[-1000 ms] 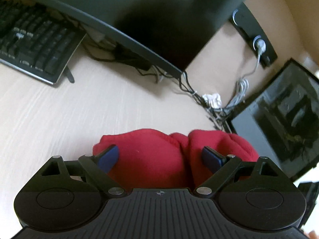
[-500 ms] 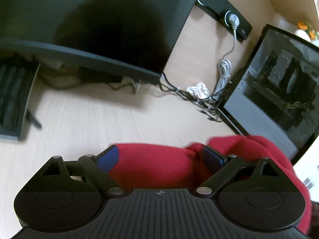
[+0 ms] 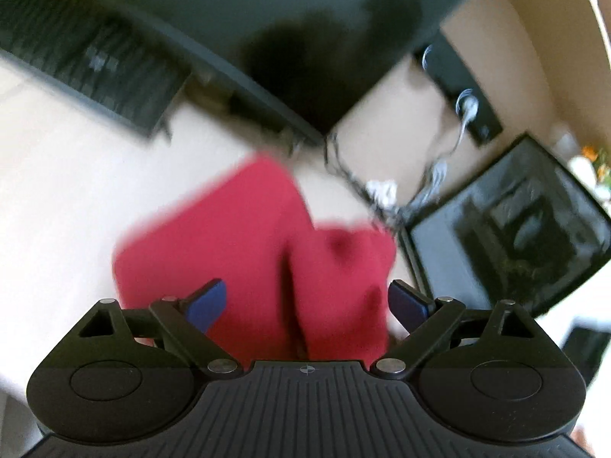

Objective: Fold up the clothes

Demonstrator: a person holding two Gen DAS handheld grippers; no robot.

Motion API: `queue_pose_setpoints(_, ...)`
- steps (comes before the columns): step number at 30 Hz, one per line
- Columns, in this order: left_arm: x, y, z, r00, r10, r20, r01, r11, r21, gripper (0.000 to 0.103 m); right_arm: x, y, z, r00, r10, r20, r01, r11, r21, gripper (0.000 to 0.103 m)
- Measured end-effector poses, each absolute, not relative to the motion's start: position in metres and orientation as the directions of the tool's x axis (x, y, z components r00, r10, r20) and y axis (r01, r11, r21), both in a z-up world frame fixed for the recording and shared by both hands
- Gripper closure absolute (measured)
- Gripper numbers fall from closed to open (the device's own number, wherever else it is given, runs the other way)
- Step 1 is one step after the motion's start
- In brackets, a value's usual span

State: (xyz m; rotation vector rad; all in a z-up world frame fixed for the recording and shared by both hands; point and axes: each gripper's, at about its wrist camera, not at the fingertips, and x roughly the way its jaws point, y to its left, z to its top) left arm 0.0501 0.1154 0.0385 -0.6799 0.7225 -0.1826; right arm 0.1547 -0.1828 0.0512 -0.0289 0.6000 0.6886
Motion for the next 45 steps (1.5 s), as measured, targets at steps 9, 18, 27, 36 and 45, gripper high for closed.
queue_pose_setpoints(9,0.032,0.061,0.011,0.705,-0.363,-0.610,-0.148,0.766,-0.626,0.008,0.258,-0.156,-0.016,0.222,0.614,-0.758,-0.653,0.671,0.352,0.000)
queue_pose_setpoints(18,0.053,0.077,0.013,0.694,-0.313,-0.648,-0.157,0.813,-0.561,0.007,0.203,-0.174,-0.008,0.137,0.638,-0.758,-0.754,0.564,0.338,0.000)
queue_pose_setpoints(27,0.063,0.084,0.014,0.668,-0.327,-0.669,-0.103,0.849,-0.518,0.006,0.220,-0.183,-0.015,0.188,0.669,-0.720,-0.702,0.604,0.378,0.000)
queue_pose_setpoints(36,0.069,0.100,0.006,0.696,-0.343,-0.630,-0.099,0.824,-0.558,0.003,0.227,-0.153,-0.038,-0.005,0.747,-0.665,-0.652,0.501,0.568,0.000)
queue_pose_setpoints(45,0.056,0.183,0.033,0.834,-0.247,-0.494,-0.114,0.798,-0.592,0.004,0.209,-0.067,-0.031,-0.014,0.863,-0.504,-0.679,0.362,0.639,0.000)
